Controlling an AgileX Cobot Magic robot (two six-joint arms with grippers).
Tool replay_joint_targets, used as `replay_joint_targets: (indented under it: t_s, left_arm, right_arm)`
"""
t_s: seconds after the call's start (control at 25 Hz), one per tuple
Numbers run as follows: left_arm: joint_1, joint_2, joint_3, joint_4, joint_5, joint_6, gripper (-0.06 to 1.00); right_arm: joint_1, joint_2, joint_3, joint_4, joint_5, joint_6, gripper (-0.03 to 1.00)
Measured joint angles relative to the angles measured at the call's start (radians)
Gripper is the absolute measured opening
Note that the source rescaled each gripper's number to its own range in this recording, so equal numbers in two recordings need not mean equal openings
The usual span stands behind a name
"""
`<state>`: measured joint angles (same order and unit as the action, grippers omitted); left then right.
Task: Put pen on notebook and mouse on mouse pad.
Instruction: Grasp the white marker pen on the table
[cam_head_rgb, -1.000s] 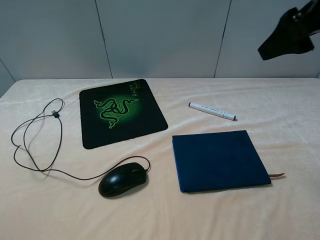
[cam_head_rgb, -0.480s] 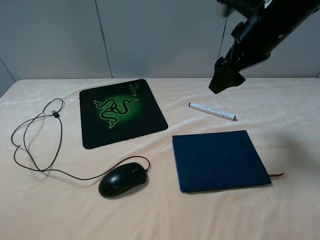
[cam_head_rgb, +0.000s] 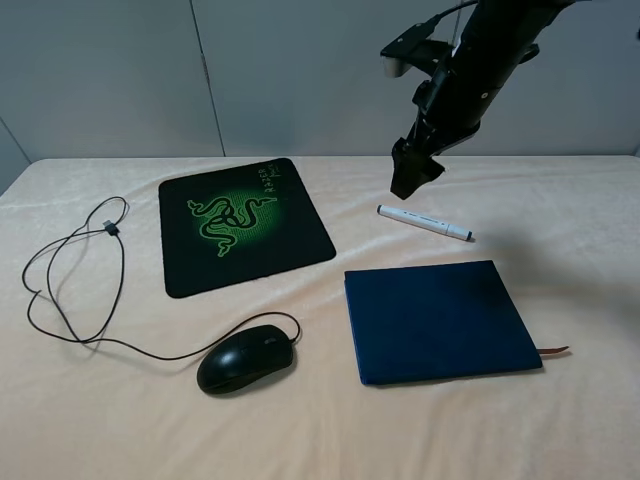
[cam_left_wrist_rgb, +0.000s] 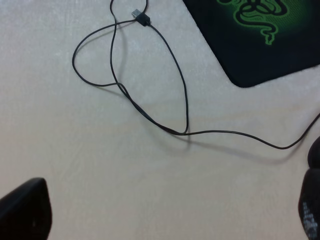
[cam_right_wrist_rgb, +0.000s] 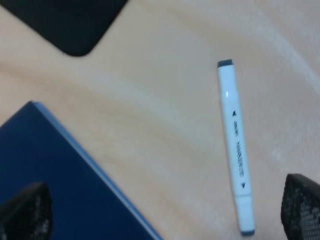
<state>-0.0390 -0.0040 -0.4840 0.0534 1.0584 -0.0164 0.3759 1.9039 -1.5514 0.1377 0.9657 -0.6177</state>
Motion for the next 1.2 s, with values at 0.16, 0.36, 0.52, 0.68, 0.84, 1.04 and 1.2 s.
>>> replay_joint_targets:
  t_s: [0.16, 0.36, 0.52, 0.68, 0.84, 1.04, 1.2]
  left_arm:
    - [0.000, 0.000, 0.000, 0.000, 0.000, 0.000, 1.00]
    - [0.000, 0.000, 0.000, 0.000, 0.000, 0.000, 1.00]
    - [0.000, 0.000, 0.000, 0.000, 0.000, 0.000, 1.00]
    - [0.000, 0.000, 0.000, 0.000, 0.000, 0.000, 1.00]
    - [0.000, 0.000, 0.000, 0.000, 0.000, 0.000, 1.00]
    - [0.000, 0.000, 0.000, 0.000, 0.000, 0.000, 1.00]
    - [0.000, 0.000, 0.000, 0.000, 0.000, 0.000, 1.00]
  right_arm:
    - [-0.027, 0.076, -0.050, 0.001, 0.021, -0.003, 1.00]
    - [-0.075, 0.118, -0.058, 0.010, 0.028, -0.031, 1.00]
    - [-0.090, 0.138, -0.058, 0.013, 0.023, -0.053, 1.00]
    - [-0.090, 0.160, -0.058, 0.015, -0.002, -0.070, 1.00]
    - [-0.090, 0.183, -0.058, 0.018, -0.045, -0.103, 1.00]
    - [-0.091, 0.217, -0.058, 0.019, -0.105, -0.123, 1.00]
    - [-0.101, 0.235, -0.058, 0.033, -0.146, -0.151, 1.00]
